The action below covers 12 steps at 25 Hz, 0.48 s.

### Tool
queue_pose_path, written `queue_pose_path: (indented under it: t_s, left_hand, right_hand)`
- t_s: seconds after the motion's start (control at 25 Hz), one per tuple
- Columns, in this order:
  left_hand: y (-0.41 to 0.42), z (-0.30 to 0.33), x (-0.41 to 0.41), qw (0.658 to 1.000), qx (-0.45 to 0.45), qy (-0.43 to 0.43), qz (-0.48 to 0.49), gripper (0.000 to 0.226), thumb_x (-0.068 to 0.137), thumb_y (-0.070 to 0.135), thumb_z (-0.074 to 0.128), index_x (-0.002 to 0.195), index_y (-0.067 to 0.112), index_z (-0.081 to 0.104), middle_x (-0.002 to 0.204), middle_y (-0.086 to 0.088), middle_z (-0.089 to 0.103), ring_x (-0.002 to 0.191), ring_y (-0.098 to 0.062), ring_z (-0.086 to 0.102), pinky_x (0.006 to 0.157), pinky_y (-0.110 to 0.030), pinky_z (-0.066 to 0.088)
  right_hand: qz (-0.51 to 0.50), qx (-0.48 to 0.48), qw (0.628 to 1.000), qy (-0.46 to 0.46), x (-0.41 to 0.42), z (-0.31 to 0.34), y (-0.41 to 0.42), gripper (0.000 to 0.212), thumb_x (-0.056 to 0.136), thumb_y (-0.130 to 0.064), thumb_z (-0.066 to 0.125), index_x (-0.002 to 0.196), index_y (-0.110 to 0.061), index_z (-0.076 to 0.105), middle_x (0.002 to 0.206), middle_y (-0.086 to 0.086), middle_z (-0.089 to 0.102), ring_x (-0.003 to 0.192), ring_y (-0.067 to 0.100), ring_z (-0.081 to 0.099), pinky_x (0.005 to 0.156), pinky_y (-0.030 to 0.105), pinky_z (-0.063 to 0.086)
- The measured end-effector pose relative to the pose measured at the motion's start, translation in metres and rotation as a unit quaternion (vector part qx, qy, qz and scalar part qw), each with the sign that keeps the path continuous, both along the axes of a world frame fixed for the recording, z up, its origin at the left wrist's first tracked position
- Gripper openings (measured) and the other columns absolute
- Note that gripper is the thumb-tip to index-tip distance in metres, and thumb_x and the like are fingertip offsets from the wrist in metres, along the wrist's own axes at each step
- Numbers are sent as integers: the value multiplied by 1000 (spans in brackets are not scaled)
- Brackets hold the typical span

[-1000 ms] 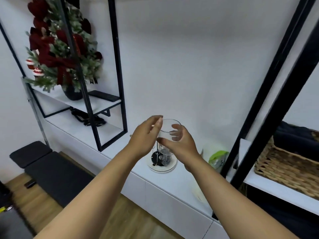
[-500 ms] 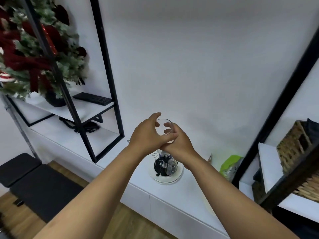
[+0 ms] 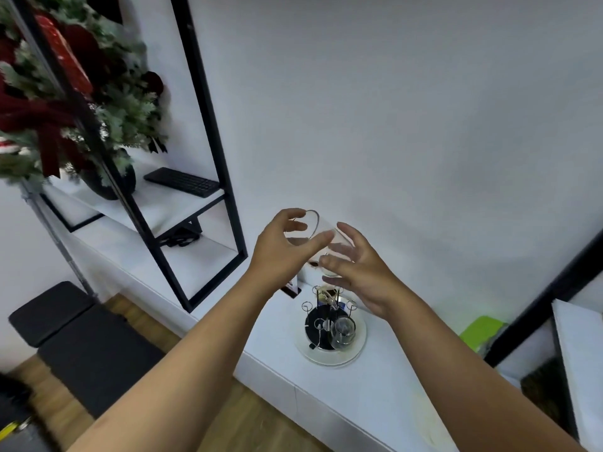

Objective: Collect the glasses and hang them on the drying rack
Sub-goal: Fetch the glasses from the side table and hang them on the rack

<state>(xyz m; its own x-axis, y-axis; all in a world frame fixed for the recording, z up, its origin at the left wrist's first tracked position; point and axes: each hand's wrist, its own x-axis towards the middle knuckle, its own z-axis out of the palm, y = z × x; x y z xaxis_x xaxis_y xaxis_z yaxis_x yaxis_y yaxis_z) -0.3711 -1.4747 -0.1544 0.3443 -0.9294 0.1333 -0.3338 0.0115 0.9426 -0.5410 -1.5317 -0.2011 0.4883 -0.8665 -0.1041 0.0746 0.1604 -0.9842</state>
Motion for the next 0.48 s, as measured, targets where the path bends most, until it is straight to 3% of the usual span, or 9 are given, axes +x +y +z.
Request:
queue_pose_path:
  t_s: [0.08, 0.2, 0.24, 0.4, 0.48]
  left_hand:
    - [-12, -8, 2, 997, -13, 70, -20, 58, 76, 43, 91, 126, 39, 61, 125, 10, 67, 102, -4, 73, 91, -36, 58]
    - [-30, -26, 5, 989, -20, 129, -65, 58, 79, 28, 91, 127, 36, 60, 131, 6, 66, 116, -6, 70, 99, -44, 58]
    - [-35, -33, 6, 988, -18, 133, -80, 60, 78, 29, 91, 128, 36, 59, 132, 6, 66, 120, -6, 68, 98, -47, 58]
    - [-59, -71, 28, 984, -2, 114, -139, 66, 78, 21, 92, 132, 31, 55, 133, 4, 66, 127, -6, 62, 96, -31, 57]
    - [-71, -95, 44, 983, 16, 74, -165, 70, 75, 25, 94, 132, 35, 55, 133, 11, 66, 128, -4, 60, 101, -36, 55]
  right_hand:
    - [13, 86, 993, -79, -4, -8, -9, 85, 78, -36, 85, 151, -36, 40, 140, 11, 62, 119, 25, 71, 89, 47, 61]
    - [4, 154, 978, -142, -1, -22, -20, 66, 87, -39, 72, 147, -27, 48, 140, 16, 65, 121, 34, 69, 90, 50, 61]
    - [-6, 164, 975, -152, 0, -27, -24, 64, 88, -39, 73, 146, -26, 51, 141, 17, 64, 122, 35, 68, 91, 51, 60]
    - [-54, 162, 974, -146, 2, -47, -44, 64, 87, -28, 80, 145, -23, 54, 132, 17, 64, 123, 37, 67, 92, 52, 59]
    - [-81, 142, 979, -117, 7, -56, -52, 64, 88, -17, 79, 146, -24, 53, 124, 17, 64, 118, 36, 69, 92, 54, 59]
